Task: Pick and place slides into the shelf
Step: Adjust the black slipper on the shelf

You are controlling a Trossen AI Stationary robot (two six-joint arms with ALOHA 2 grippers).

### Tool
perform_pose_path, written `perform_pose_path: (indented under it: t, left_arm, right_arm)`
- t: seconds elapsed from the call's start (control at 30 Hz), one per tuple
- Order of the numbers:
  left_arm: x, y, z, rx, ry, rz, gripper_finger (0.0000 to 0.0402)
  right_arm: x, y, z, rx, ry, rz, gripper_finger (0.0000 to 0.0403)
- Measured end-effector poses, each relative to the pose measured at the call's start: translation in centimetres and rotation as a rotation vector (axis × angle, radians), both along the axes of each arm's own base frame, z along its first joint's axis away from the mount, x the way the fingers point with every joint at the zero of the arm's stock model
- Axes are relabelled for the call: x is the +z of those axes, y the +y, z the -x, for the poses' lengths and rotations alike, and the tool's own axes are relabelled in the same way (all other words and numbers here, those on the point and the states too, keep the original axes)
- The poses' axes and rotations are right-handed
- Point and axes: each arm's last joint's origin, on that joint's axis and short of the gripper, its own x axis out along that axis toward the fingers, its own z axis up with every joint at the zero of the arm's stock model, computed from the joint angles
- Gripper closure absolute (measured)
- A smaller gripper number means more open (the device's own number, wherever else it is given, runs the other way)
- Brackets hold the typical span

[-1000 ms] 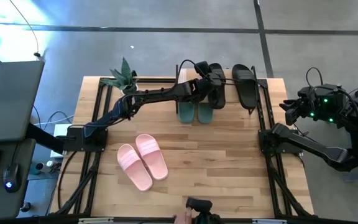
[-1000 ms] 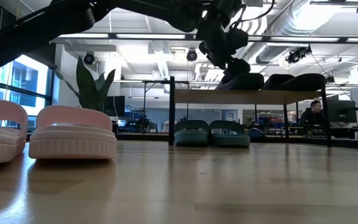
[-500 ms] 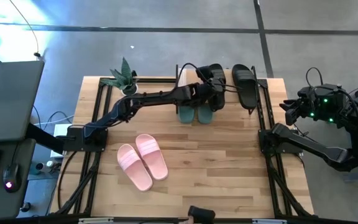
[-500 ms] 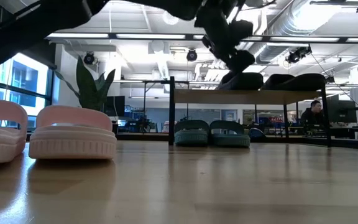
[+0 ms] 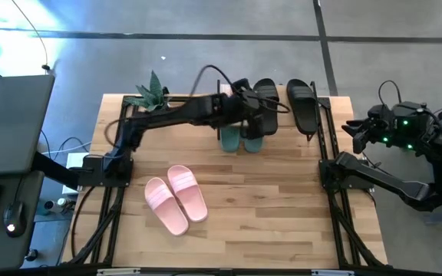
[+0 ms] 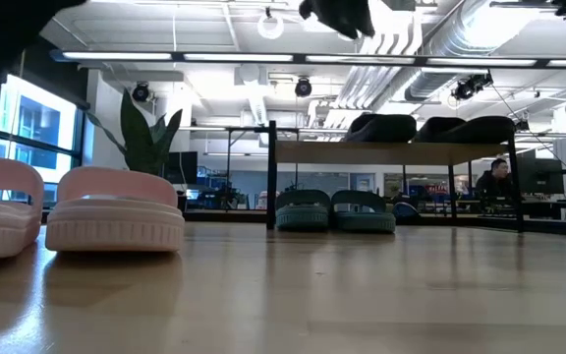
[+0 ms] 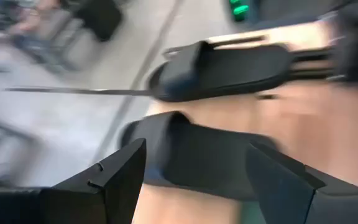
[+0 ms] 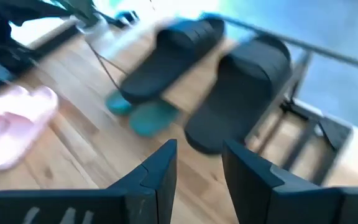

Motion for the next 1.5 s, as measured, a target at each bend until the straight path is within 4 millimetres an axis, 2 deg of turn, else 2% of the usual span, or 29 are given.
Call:
perform_pose_path:
  t: [0.2, 0.47, 0.73, 0.87, 1.07, 1.27, 1.5]
  left_arm:
    - [3.9, -1.4, 4.4, -0.062, -0.041, 0.168, 0.0146]
    - [5.8, -2.5, 8.1, -0.065, -0.011, 0.300, 0.0147]
    - [5.5, -3.2, 8.6, -0.185, 0.017, 0.464, 0.0147]
    - [5.3, -3.4, 8.4, -0.245, 0.024, 0.522, 0.0147]
    - [5.3, -3.1, 9.1, -0.247, 0.053, 0.546, 0.0147]
    - [4.9, -2.4, 10.5, -0.179, 0.139, 0.587, 0.0147]
    - [5.9, -2.3, 11.8, -0.194, 0.115, 0.565, 0.0147]
  right_arm:
    - [1.1, -1.4, -1.8, 0.094, -0.014, 0.095, 0.0284]
    - [1.6, -6.2, -7.2, 0.246, 0.137, 0.164, 0.0284]
    - [0.7, -10.4, -11.7, 0.354, 0.413, 0.338, 0.0284]
    - [0.1, -11.0, -13.6, 0.370, 0.555, 0.414, 0.0284]
    - [-0.6, -11.4, -17.2, 0.412, 0.636, 0.506, 0.0284]
    - [-2.7, -12.6, -20.3, 0.496, 0.745, 0.474, 0.0284]
    - [-5.3, -14.3, -23.3, 0.506, 0.833, 0.436, 0.0284]
